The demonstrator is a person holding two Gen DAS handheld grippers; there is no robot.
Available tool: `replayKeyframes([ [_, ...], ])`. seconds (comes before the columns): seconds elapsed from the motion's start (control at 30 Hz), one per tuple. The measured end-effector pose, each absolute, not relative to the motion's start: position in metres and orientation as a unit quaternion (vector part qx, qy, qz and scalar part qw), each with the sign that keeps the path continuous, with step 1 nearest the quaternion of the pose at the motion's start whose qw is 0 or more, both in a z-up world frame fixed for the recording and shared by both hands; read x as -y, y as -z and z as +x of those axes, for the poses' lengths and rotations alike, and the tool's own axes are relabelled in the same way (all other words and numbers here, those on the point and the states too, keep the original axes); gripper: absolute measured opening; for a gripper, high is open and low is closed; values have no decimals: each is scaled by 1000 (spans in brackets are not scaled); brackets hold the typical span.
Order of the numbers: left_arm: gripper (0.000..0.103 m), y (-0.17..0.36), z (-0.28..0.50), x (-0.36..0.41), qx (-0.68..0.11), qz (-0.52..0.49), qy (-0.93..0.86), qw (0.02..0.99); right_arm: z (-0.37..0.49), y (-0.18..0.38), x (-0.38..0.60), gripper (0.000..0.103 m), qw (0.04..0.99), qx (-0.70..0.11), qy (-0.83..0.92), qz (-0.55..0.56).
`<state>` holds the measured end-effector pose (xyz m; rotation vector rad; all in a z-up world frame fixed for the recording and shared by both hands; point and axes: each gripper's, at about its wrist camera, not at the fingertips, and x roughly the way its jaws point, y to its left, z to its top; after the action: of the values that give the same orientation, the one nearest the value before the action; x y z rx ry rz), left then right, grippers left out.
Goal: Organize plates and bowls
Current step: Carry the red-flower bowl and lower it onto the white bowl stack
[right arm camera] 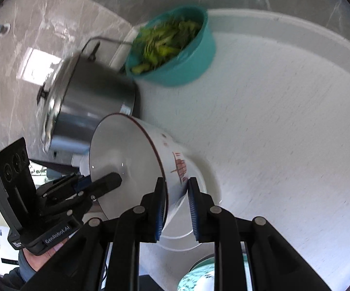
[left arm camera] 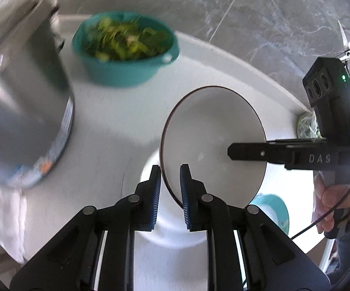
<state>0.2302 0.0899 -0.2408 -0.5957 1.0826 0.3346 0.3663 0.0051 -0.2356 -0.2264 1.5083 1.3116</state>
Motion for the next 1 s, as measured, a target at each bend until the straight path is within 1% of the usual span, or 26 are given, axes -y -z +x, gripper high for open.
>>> replayKeyframes([
  [0.13,14,265,212,-81,-516,-299,-158,787,349,249,-5,21,531,-640,-543,-118],
  [0.37,14,284,204,-74,-526,-305,-156,778,335,264,-10,21,532,-644,-531,-142],
  [0.57,14,284,212,-74,-526,-297,-161,780,329,275,-15,17,537,-646,-520,-154],
  [0.73,15,282,217,-72,-522,-268,-181,789,317,279,-22,14,548,-631,-518,-184],
  [0.8,19,282,217,-71,-514,-265,-186,794,312,281,-25,14,548,-628,-519,-190],
  [0.9,27,285,216,-69,-506,-265,-184,800,310,280,-28,14,555,-620,-517,-201],
  [0.93,32,285,216,-68,-502,-264,-185,803,311,280,-28,13,557,-619,-516,-202],
  [0.97,41,284,216,-68,-497,-266,-184,805,312,281,-29,13,556,-621,-515,-200],
  [1.0,47,283,216,-68,-490,-266,-185,809,313,281,-29,12,556,-622,-514,-201],
])
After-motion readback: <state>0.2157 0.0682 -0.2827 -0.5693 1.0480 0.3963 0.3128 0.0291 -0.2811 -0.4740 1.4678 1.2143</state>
